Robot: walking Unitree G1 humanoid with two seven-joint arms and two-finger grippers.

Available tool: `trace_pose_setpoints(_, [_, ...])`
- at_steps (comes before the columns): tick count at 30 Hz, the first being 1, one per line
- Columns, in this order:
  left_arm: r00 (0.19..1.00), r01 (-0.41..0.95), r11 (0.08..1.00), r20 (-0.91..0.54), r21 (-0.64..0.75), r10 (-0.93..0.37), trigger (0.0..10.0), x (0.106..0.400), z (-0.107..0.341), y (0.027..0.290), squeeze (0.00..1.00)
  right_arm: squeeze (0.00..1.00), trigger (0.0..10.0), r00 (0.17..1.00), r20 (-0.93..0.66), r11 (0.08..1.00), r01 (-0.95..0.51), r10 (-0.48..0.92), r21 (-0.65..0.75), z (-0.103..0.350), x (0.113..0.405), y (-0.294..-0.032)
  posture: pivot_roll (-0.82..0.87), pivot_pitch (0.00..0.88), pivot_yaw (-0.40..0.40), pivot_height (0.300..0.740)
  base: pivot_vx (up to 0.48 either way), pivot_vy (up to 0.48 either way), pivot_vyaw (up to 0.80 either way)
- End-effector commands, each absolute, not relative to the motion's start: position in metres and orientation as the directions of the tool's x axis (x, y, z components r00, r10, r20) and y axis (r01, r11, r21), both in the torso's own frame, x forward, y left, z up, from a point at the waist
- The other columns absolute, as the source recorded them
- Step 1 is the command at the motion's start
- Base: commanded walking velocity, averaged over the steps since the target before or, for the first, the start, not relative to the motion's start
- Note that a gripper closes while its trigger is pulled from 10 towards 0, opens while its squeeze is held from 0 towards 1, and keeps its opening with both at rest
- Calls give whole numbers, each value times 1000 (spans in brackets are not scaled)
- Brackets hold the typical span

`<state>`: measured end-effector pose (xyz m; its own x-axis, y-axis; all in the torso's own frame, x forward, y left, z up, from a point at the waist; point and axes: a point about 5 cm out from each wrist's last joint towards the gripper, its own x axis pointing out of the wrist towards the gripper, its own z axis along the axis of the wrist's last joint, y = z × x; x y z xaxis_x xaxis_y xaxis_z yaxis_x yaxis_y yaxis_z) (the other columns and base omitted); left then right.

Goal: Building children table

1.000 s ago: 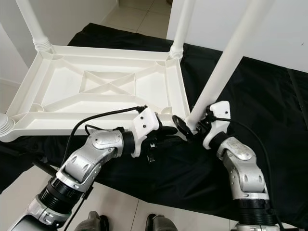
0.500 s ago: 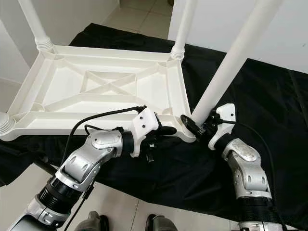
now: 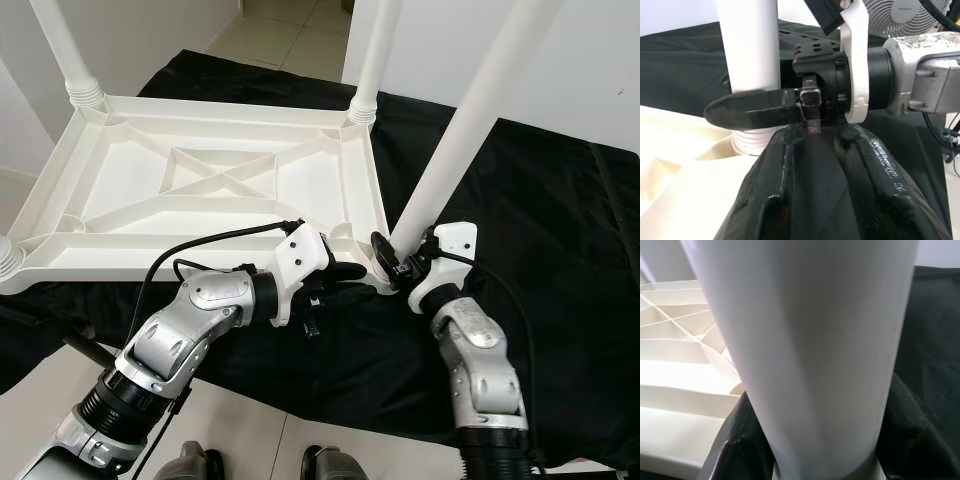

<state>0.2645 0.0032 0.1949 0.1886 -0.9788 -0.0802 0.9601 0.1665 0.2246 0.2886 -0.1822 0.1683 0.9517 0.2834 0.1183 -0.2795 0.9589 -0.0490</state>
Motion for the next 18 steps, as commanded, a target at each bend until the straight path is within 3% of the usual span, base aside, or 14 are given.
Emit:
trace_pose_setpoints(1, [201, 959, 180, -80, 220, -976, 10000, 263, 193, 1, 0, 0, 10000, 959, 30, 959, -283, 283, -23, 150, 287, -175, 22, 142, -73, 740, 0, 0, 0])
trace_pose_setpoints(4, [196, 959, 174, -82, 224, -977, 10000, 263, 194, 1, 0, 0, 10000, 995, 46, 992, -95, 92, 82, 151, 289, -168, 23, 128, -72, 740, 0, 0, 0])
trace_pose_setpoints(10, [196, 959, 173, -84, 225, -977, 10000, 263, 192, 1, 0, 0, 10000, 994, 62, 988, 86, -95, 127, 154, 285, -155, 21, 111, -81, 740, 0, 0, 0])
trace_pose_setpoints(18, [211, 958, 190, -79, 214, -974, 10000, 265, 190, 0, 0, 0, 10000, 995, 79, 990, 56, -67, 133, 158, 282, -139, 18, 89, -88, 740, 0, 0, 0])
